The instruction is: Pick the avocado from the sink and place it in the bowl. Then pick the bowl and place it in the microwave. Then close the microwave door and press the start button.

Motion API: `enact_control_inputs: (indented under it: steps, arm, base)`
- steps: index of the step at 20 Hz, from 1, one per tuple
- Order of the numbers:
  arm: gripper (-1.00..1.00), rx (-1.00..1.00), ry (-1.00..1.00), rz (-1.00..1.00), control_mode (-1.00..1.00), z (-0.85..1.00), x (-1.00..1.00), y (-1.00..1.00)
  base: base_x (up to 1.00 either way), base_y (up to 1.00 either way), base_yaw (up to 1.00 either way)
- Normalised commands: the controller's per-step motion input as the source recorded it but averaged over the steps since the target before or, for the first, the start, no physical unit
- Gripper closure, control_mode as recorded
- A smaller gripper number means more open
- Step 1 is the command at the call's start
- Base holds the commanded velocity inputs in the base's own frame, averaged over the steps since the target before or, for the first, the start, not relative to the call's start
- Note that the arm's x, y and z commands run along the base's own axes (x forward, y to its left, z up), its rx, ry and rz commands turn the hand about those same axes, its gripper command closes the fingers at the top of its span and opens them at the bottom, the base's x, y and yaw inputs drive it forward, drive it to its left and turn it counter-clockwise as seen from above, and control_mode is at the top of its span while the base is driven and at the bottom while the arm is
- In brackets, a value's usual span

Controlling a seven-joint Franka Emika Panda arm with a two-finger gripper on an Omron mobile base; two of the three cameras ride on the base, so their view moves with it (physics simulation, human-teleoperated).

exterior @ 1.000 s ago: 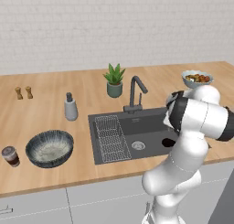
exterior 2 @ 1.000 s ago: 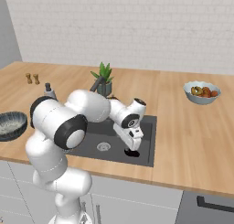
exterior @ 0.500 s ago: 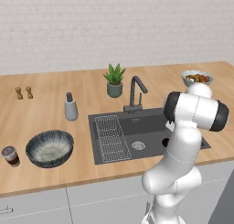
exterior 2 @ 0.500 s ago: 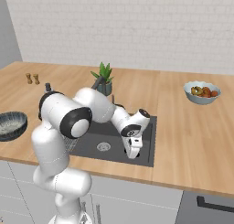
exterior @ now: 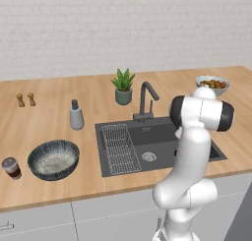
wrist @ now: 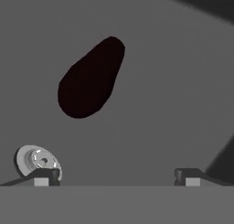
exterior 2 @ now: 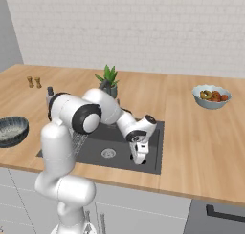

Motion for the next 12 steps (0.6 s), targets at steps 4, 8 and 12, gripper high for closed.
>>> enact_control_inputs:
  steps: [4,8,12]
  arm:
    - [-1.0,0.0,-0.08,-0.01,-1.0,-0.38,0.13,-0.03]
    - [-1.0,-0.01,-0.1,-0.03,-1.0,-0.36,0.11,-0.06]
    - [-1.0,-0.01,-0.13,-0.07,-1.0,-0.15,0.18,-0.16]
  base:
    - [0.0,0.0,0.0]
    - [0.0,0.0,0.0]
    - [0.0,0.0,0.0]
